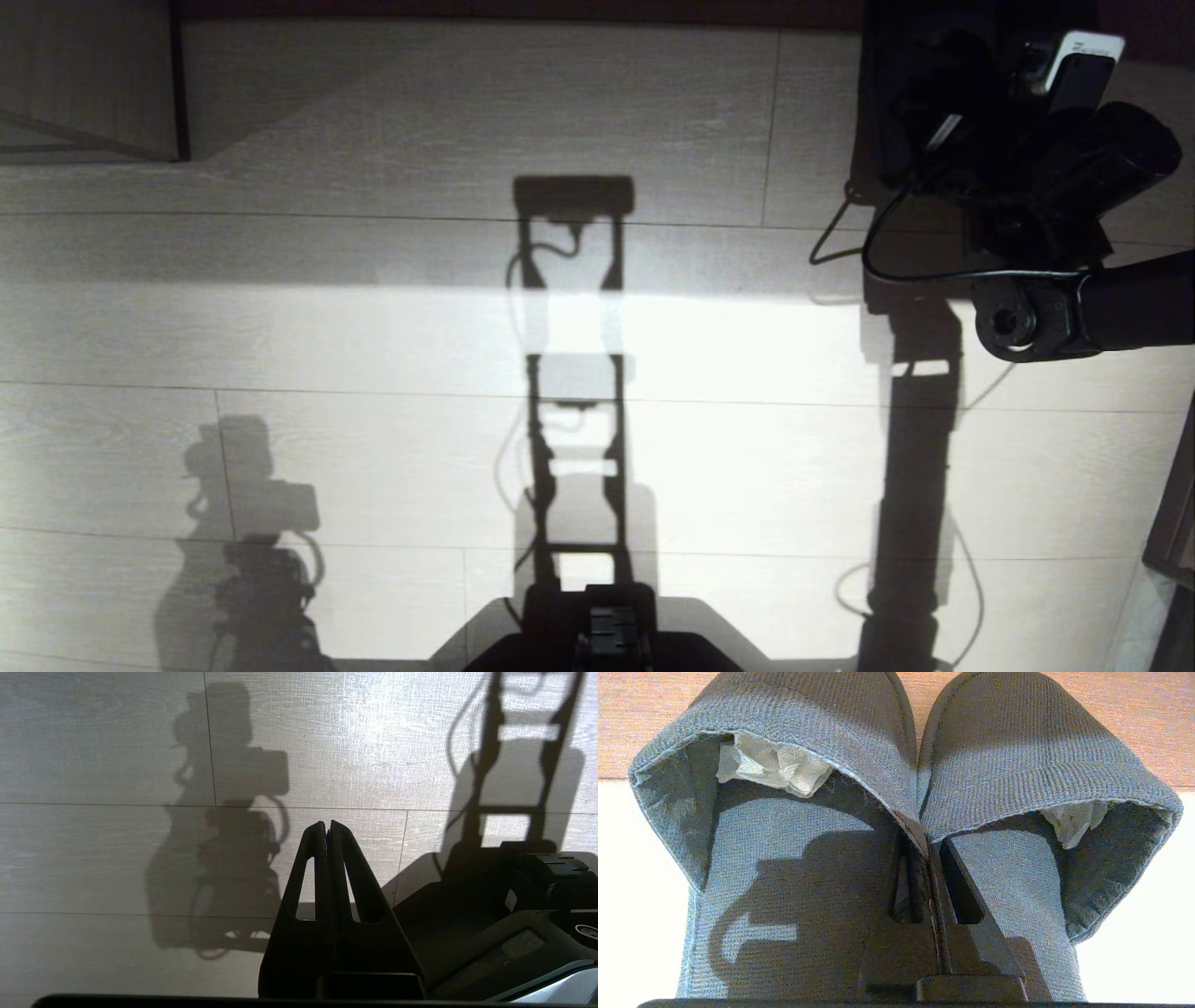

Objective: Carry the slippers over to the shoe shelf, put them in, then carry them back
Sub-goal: Place the slippers on the floor

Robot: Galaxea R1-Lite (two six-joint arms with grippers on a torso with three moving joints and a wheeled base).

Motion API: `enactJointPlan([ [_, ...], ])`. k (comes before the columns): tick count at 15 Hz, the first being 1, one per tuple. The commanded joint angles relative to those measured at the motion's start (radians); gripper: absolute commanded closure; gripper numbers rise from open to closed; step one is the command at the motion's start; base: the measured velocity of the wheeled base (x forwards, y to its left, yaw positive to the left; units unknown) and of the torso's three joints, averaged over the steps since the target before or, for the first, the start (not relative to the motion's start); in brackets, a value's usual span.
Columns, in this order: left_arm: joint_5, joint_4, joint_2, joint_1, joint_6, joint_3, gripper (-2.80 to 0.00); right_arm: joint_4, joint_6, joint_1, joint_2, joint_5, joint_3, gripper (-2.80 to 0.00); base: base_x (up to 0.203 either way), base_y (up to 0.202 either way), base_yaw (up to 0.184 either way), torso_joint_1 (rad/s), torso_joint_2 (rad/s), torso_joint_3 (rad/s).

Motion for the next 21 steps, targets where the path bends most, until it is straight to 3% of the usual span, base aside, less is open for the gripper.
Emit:
enactJointPlan([
  [1, 0.000, 0.000, 0.000, 0.000, 0.000, 0.000, 0.00, -0.007, -0.002, 0.001, -0.010, -0.002, 0.001, 0.00, 0.000, 0.000, 0.000, 0.000, 0.00, 0.000],
  [4, 0.001, 0.000, 0.000, 0.000, 0.000, 0.000, 0.00, 0.004, -0.007, 0.001, -0.028, -0.003, 0.006, 0.00, 0.000, 0.000, 0.000, 0.000, 0.00, 0.000],
  [5, 0.000, 0.000, 0.000, 0.000, 0.000, 0.000, 0.00, 0.019, -0.007, 0.001, -0.031, -0.005, 0.003, -2.80, 0.000, 0.000, 0.000, 0.000, 0.00, 0.000],
  [13, 0.000, 0.000, 0.000, 0.000, 0.000, 0.000, 0.00, 0.041, 0.000, 0.001, -0.058, 0.000, 0.027, -2.80, 0.000, 0.000, 0.000, 0.000, 0.00, 0.000],
  [21, 0.000, 0.000, 0.000, 0.000, 0.000, 0.000, 0.00, 0.150, -0.001, 0.004, -0.225, 0.021, 0.209, -2.80, 0.000, 0.000, 0.000, 0.000, 0.00, 0.000],
])
